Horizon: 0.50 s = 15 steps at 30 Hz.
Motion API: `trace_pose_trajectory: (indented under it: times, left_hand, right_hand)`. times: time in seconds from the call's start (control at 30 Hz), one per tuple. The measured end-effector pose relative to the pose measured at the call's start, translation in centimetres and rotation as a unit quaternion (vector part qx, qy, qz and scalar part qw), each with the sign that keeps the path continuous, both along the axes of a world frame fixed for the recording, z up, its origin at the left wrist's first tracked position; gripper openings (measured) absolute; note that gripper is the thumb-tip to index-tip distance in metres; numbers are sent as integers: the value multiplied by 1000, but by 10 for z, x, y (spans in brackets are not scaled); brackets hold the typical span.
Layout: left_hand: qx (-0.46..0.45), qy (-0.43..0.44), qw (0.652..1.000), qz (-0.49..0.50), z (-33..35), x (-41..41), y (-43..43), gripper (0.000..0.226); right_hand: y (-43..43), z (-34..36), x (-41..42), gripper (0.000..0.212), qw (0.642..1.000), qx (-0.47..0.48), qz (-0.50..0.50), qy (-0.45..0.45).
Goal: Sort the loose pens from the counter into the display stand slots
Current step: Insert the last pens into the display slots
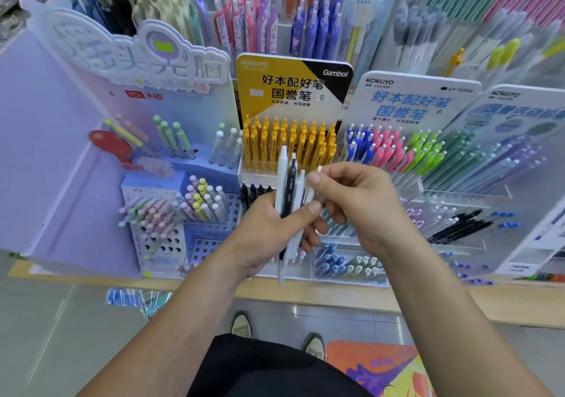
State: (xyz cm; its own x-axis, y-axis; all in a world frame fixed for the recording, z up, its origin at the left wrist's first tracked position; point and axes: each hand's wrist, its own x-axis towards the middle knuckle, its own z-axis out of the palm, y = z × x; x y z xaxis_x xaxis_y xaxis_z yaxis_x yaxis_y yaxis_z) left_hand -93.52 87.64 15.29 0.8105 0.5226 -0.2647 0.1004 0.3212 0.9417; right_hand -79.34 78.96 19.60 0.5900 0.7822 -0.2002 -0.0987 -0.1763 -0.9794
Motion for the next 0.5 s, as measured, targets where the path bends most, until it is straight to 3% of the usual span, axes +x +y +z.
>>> trace_pose_trajectory:
  times: [0.13,0.23,0.5]
  left_hand:
    - [-30,11,996,87,-12,-4,-3,18]
    - [-14,68,983,172,-27,-9,-3,19]
    - [20,114,970,215,-61,-33,-23,22]
  right_hand:
    - [-8,-6,6,5,997,44,-57,-23]
    - [-23,-9,4,5,995,53,-67,-61]
    - [-76,-49,-15,13,988,-18,-90,-122]
